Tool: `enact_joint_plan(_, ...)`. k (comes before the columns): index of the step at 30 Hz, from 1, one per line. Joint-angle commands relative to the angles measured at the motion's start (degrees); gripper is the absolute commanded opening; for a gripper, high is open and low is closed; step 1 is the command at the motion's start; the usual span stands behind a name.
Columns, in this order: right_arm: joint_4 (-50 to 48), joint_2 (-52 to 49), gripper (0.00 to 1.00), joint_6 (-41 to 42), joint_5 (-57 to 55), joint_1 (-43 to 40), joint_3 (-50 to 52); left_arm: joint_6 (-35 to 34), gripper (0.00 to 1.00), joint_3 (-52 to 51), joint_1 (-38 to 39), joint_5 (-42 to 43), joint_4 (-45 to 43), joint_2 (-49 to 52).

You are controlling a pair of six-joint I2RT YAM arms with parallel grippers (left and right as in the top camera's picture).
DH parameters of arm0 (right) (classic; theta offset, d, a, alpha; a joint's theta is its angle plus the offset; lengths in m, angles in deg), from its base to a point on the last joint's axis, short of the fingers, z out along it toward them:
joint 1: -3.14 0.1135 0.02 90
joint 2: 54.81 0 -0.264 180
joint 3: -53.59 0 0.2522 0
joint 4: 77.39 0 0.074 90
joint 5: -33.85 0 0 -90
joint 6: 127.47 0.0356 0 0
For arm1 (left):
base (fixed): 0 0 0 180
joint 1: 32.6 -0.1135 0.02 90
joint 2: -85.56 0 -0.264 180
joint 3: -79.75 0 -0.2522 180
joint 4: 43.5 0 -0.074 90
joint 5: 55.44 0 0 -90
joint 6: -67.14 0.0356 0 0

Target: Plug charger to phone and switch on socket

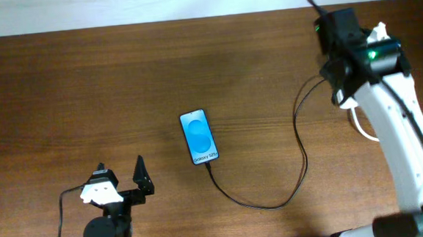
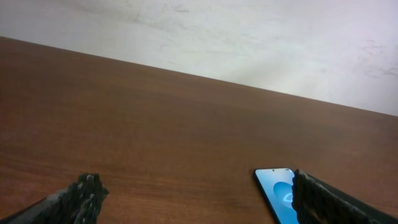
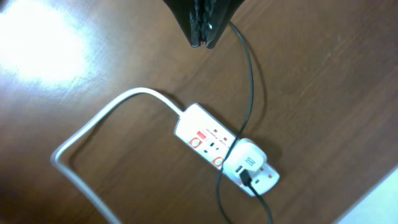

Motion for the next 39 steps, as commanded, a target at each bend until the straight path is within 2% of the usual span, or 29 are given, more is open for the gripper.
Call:
enact_joint_plan(1, -6.0, -4.3, 0.04, -13.2, 16.4, -8.8, 0.1, -0.3, 0.99, -0.4, -0.3, 0.0, -0.1, -0.2)
enact_joint_plan(3, -12.3, -8.0, 0.04, -22.1, 28.9, -15.2, 0.1, -0.3, 0.99, -0.4, -0.3, 0.0, -0.1, -0.2)
enact_joint_plan(4, -13.9, -9.5, 0.04, -23.9, 32.9, -17.6, 0.1, -0.3, 0.99, -0.4, -0.3, 0.0, -0.2, -0.2)
enact_joint_plan(9, -18.9, -18.8, 0.04, -24.3, 42.5, -27.0, 0.1, -0.3, 0.99, -0.4, -0.3, 0.0, -0.1, -0.2)
enact_joint_plan(12, -22.6, -23.4, 0.04, -26.9, 47.2, -29.0, 0.1, -0.3, 0.99, -0.4, -0.3, 0.0, -0.2, -0.2)
enact_joint_plan(16, -25.9, -27.8, 0.04, -33.0, 46.3, -29.1, 0.1, -0.3, 0.99, -0.4, -0.3, 0.0, -0.1, -0.2)
enact_joint_plan(20, -27.7, -28.6, 0.04, -33.1, 40.2, -29.1, 0.1, -0.3, 0.99, -0.4, -0.3, 0.0, -0.1, -0.2)
enact_joint_plan(25, -30.9, -28.8, 0.04, -33.1, 40.0, -29.1, 0.1, -0.3, 0.99, -0.4, -0.3, 0.0, -0.1, -0.2)
enact_joint_plan(39, -31.8, -31.6, 0.04, -33.1, 37.0, -29.1, 0.2, -0.3, 0.99, -0.4, -0.3, 0.0, -0.1, -0.2)
